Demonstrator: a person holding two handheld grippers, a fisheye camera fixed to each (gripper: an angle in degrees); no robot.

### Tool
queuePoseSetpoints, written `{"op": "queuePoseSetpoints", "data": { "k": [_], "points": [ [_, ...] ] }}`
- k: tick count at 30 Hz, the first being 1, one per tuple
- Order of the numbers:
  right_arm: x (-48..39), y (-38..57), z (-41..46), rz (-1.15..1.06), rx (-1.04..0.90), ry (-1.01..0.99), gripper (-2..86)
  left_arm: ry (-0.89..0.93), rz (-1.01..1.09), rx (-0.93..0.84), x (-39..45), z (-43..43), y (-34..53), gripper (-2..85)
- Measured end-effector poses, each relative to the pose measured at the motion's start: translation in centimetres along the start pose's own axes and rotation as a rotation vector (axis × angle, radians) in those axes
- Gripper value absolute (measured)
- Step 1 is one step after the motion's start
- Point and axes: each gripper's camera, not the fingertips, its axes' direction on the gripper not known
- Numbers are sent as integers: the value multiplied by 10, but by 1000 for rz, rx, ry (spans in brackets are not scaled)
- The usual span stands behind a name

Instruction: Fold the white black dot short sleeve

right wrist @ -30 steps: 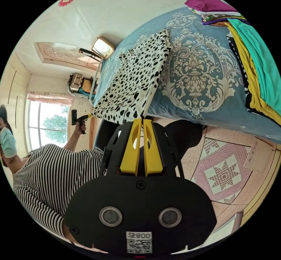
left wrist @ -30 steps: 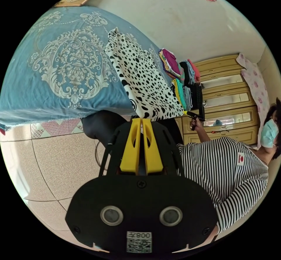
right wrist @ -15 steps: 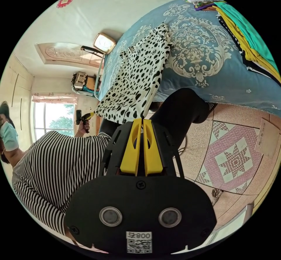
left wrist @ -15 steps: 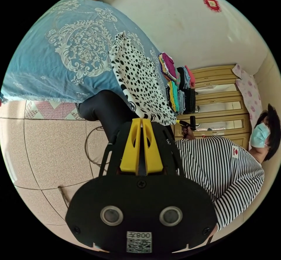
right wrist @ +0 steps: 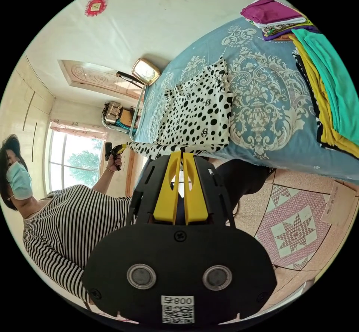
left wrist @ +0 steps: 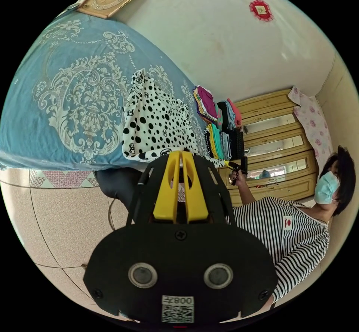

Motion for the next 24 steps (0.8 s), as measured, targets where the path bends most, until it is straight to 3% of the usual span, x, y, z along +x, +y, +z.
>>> {"op": "queuePoseSetpoints", "data": {
  "k": [24],
  "points": [
    [156, -362, 138, 76, -49, 41, 5, -86, -108, 5, -101, 181, -382, 8]
  ]
}}
